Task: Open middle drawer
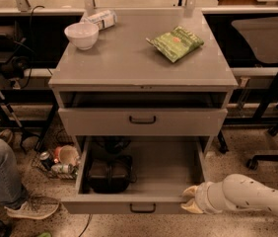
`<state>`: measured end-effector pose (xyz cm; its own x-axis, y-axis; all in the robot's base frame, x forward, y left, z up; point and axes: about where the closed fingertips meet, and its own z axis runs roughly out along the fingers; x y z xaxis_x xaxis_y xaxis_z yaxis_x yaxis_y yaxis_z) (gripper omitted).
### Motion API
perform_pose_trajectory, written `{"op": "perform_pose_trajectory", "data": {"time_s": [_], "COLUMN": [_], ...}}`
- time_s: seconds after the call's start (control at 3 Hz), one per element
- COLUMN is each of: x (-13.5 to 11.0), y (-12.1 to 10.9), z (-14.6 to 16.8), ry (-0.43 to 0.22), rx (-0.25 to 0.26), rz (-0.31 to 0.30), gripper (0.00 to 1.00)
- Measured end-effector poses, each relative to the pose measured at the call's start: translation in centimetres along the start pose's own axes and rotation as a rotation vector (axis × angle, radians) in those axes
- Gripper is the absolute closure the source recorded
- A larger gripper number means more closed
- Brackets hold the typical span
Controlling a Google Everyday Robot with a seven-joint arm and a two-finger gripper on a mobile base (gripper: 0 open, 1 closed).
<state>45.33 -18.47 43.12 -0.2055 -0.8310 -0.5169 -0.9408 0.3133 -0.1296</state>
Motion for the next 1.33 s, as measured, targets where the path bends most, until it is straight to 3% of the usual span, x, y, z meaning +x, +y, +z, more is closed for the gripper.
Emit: {"op": "perform_pose_trajectory", "data": {"time_s": [0.33, 0.67, 1.0, 1.33], "x": [0.0, -0.4, -1.3, -1.2], "y": [0.0, -0.5, -1.1, -2.4], "z": [0.0, -0.8, -3.6, -9.8], "ry": [0.0, 0.009, 0.003, -0.007], "rx": [0.0, 0.036, 0.114, 0.247], "rz": [0.0, -0.018, -0.051, -0.066], "gripper": [0.36, 0.12, 0.0, 0.0]}}
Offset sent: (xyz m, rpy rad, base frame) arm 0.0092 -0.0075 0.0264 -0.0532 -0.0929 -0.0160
